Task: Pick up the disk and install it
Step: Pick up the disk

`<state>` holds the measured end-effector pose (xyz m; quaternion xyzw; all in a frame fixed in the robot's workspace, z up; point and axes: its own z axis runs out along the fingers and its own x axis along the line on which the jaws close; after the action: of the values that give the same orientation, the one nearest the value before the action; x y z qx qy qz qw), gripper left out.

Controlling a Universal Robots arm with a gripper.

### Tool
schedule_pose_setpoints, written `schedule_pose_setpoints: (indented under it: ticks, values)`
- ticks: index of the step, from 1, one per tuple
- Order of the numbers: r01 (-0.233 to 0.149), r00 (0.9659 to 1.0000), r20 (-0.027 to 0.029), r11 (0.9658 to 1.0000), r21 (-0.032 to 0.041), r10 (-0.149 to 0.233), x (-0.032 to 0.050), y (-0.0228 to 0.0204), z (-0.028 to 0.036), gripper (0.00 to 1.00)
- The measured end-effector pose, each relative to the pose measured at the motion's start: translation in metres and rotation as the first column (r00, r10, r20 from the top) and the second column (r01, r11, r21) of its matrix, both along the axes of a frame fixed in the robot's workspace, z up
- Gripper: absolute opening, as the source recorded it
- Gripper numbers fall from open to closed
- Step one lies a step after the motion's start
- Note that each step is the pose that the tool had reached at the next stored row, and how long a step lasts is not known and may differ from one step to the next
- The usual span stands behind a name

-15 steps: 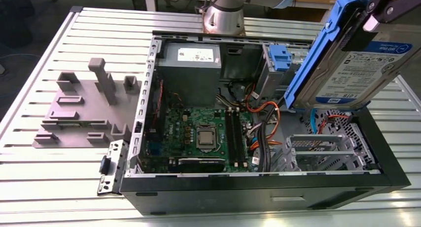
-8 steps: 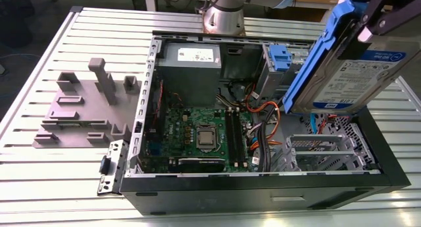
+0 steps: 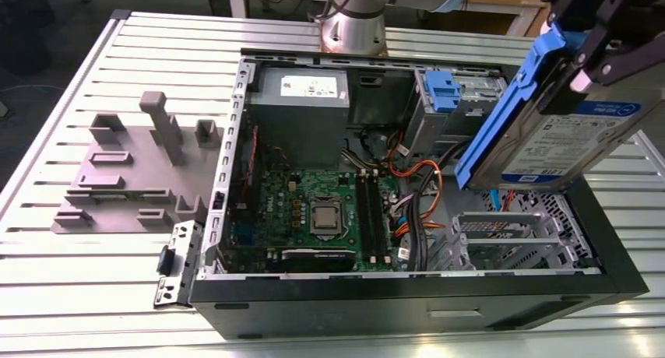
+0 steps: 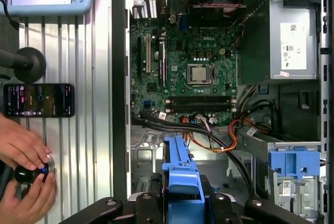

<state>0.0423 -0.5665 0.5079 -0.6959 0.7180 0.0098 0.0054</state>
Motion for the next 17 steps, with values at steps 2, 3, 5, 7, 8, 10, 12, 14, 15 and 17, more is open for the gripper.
schedule_pose_setpoints:
  ticks: [2,3,5,7,8,10,12,14,15,17]
  values:
    - [0.000,1.0000,0.0000,1.0000,0.0000,0.000,0.0005,-0.0015,-0.0036,0.36]
    - [0.000,1.0000,0.0000,1.0000,0.0000,0.000,0.0006,-0.0026,-0.0054,0.36]
    - [0.000,1.0000,0.0000,1.0000,0.0001,0.000,0.0005,-0.0037,-0.0081,0.36]
    - [0.000,1.0000,0.0000,1.0000,-0.0001,0.000,0.0006,-0.0037,-0.0086,0.36]
    - [0.000,1.0000,0.0000,1.0000,-0.0002,0.000,0.0006,-0.0037,-0.0086,0.36]
    - [0.000,1.0000,0.0000,1.0000,-0.0001,0.000,0.0006,-0.0037,-0.0087,0.36]
    - [0.000,1.0000,0.0000,1.0000,0.0000,0.000,0.0006,-0.0037,-0.0087,0.36]
    - [0.000,1.0000,0.0000,1.0000,0.0002,0.000,0.0009,-0.0037,-0.0091,0.36]
    - [0.000,1.0000,0.0000,1.0000,0.0002,0.000,0.0016,-0.0037,-0.0096,0.36]
    - [0.000,1.0000,0.0000,1.0000,-0.0001,0.000,0.0040,-0.0037,-0.0116,0.36]
